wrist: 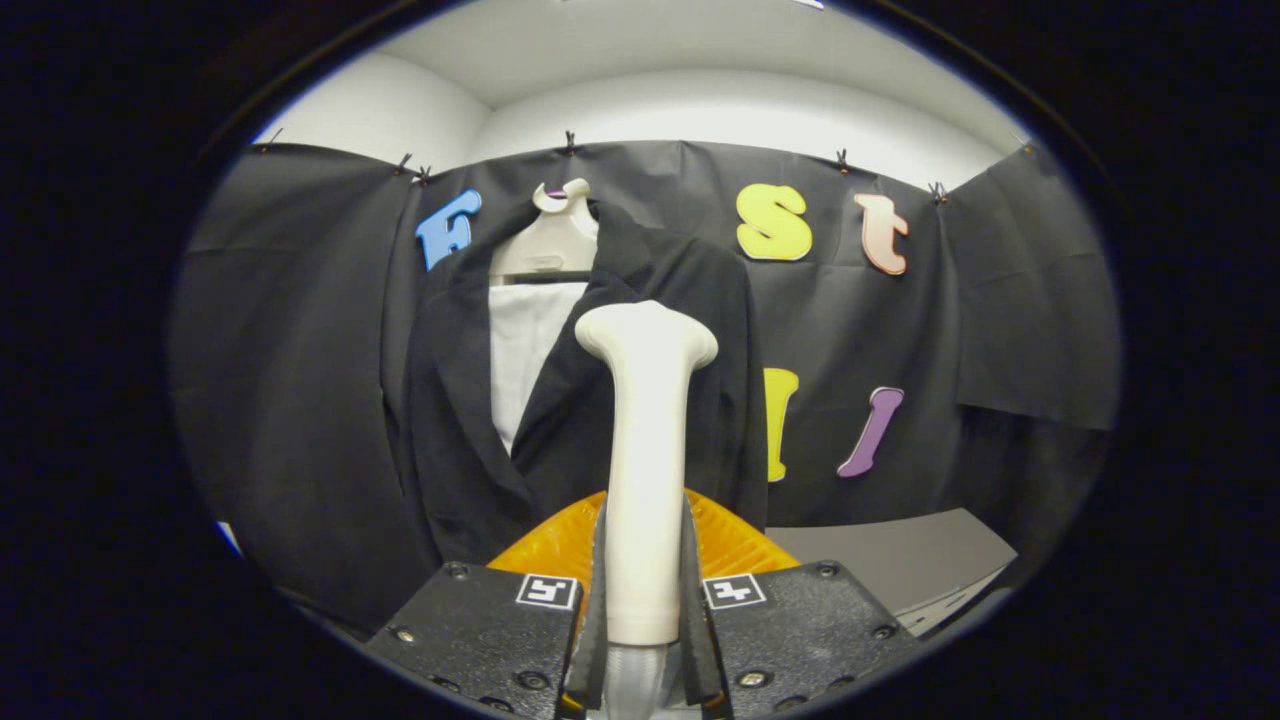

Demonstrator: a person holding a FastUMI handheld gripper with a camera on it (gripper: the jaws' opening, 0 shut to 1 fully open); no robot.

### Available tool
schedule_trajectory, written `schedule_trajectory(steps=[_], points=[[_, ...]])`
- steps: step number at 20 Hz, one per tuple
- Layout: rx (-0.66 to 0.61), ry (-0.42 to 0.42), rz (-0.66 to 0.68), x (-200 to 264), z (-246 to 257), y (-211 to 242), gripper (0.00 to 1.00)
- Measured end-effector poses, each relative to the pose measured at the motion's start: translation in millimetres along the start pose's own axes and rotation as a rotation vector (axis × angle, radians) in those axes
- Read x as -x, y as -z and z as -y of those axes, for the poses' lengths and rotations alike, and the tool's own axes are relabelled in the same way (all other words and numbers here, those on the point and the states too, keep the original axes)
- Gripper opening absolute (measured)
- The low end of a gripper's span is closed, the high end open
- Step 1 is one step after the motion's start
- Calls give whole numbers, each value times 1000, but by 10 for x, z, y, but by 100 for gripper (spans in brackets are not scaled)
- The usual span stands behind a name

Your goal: Iron the clothes twice with a garment steamer, once on the left side and once on the right side.

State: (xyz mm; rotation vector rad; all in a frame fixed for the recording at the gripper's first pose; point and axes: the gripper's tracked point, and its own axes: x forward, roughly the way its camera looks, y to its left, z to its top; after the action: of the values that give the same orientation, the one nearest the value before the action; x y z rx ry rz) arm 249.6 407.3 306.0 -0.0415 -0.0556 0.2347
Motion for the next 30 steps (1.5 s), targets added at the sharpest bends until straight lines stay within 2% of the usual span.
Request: schedule_trajectory(steps=[18,30], points=[[68,15,-187,70,-93,1088,33],[101,3,-335,312,-101,1930,33]])
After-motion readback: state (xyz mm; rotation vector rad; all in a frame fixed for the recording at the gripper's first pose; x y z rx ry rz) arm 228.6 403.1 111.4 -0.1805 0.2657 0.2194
